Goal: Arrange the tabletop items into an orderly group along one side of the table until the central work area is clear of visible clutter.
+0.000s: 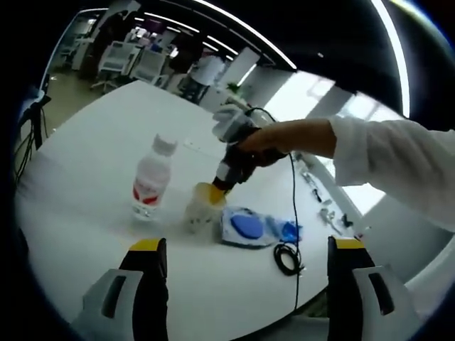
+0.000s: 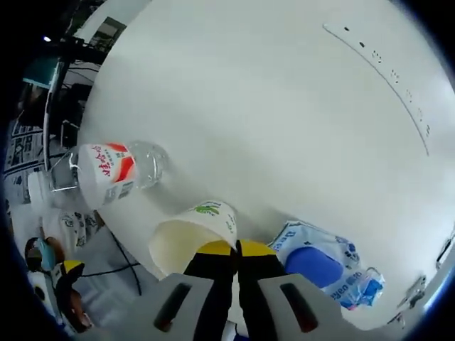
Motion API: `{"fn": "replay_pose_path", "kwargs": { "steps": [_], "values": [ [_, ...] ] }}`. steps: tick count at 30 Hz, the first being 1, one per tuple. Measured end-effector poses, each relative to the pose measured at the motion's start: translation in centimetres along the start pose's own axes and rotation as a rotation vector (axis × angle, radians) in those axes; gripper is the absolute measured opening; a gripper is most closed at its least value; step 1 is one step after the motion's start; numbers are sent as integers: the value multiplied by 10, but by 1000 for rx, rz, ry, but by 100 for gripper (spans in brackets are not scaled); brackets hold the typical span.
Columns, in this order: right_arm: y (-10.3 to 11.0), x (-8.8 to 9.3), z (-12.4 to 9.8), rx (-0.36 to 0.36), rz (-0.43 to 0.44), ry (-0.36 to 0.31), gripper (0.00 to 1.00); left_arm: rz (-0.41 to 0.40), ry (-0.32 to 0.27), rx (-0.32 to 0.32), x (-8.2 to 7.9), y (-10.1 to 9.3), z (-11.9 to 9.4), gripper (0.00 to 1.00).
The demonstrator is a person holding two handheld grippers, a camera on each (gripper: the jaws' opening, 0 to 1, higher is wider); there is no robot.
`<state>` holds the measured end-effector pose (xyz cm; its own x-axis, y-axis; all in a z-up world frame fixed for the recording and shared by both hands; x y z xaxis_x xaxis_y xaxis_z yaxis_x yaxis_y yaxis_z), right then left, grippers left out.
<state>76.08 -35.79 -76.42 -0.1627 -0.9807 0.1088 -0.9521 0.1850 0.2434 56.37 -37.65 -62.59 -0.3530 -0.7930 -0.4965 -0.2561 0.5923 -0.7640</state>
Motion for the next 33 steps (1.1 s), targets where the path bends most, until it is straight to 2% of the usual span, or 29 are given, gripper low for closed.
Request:
{"fn": "replay_pose_path", "kwargs": {
  "steps": [6,12,14,20,27,31,33],
  "values": [
    [1,13,5,57,-47,34,0,-17,-17,2,-3,1,-2,90],
    [7,17,5,74,-74,29,0,-22,-13,-1,0,0,-2,90],
    [11,19,5,69,-77,20,0,-22,-12,2,0,-1,-2,90],
    [1,12,9,60,-76,21,0,-30,-8,10,1,-2,-1,90],
    [7,18,13,54,-131,7,0,-50,-4,22,1,-1,1,89],
    [10,18,14,49,-157,-20,13,-60,-5,29,2,-2,2,89],
    [9,18,14,54,-179,-18,15,-57,-5,25,2,-1,2,89]
  ]
}}
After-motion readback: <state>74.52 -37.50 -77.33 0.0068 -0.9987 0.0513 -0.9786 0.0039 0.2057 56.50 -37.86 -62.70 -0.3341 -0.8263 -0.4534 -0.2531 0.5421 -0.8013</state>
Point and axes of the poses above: the point that each gripper's makers call its tool centre point, and the gripper's own axes: z roughly forward along the fingers, y roughly to its left, x roughly out of its underside, the point moved 1 cm from there along -z, roughly backward along the fingers, and after that the axes turned 15 degrees about -z, right-handed, at the moved point
